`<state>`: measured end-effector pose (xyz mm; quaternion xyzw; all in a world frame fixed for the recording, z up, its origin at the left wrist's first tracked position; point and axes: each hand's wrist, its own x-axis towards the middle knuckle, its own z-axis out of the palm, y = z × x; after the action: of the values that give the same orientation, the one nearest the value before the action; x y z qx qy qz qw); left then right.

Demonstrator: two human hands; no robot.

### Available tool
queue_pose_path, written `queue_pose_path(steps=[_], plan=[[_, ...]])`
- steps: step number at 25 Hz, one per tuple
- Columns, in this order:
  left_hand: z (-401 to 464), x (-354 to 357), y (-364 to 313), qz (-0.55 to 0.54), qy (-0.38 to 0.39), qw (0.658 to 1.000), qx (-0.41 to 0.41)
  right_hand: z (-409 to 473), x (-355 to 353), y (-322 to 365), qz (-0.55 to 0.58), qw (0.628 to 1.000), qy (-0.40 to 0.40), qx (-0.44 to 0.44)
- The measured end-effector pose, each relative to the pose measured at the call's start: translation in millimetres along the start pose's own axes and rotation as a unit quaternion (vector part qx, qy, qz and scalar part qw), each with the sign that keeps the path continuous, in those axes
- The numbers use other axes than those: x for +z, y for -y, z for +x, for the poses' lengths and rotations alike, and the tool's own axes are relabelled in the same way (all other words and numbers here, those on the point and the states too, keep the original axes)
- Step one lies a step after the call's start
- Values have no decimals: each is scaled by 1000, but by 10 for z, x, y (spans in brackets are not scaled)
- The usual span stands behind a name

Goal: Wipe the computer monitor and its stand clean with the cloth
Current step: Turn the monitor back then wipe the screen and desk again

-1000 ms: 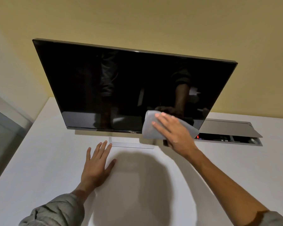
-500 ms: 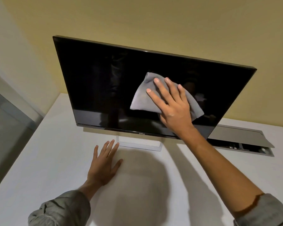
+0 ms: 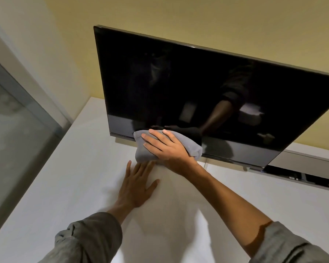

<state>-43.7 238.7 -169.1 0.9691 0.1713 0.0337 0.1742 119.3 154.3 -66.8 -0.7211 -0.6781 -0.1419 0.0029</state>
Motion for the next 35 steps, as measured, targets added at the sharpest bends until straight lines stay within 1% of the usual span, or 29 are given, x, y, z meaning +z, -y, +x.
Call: queue_pose_path(steps=[1,3,7,9,10,11,13,17,20,24,26,27,29,31,33,35], plan=[[-1,-1,3,-6,-2,1000,-2,53,33,48,5,1000,2,-7],[-1,13,16,-4,6,1000,-8,180,17,143,8,1000,-14,12],[9,11,3,-13,16,1000,-13,518,-44,397,-10,992,-112,61],[10,-3,-12,-29,16,999,-5,658,-16,543,-30,985,-140,100],[7,-23,-25,-55,10,998,-11,708,-3,614,-34,983,-135,116],[-5,-29,-33,-94,0,995,-34,743,23,681,-34,984,-125,126],[-41,-58,-66,-156,19,983,-97,807,74,790,-22,987,-79,139],[-64,49,-42,-192,41,971,-139,938,145,878,-34,984,-25,172],[-40,90,-37,-242,39,952,-183,965,141,968,-55,978,48,196],[-69,60,-93,-297,32,926,-229,1022,75,1063,-37,969,90,225],[-74,77,-109,-318,39,916,-243,1081,27,1092,-31,962,95,254],[-75,56,-134,-323,44,911,-252,1116,-10,1101,-9,958,91,272],[-81,45,-136,-323,42,911,-252,1145,-48,1103,37,950,96,294],[-84,2,-128,-313,37,918,-239,1076,-27,1074,44,949,94,298],[-76,-21,-107,-301,34,928,-217,951,-18,1011,48,948,79,303],[-74,-46,-113,-303,9,936,-181,803,-34,943,67,947,70,306]])
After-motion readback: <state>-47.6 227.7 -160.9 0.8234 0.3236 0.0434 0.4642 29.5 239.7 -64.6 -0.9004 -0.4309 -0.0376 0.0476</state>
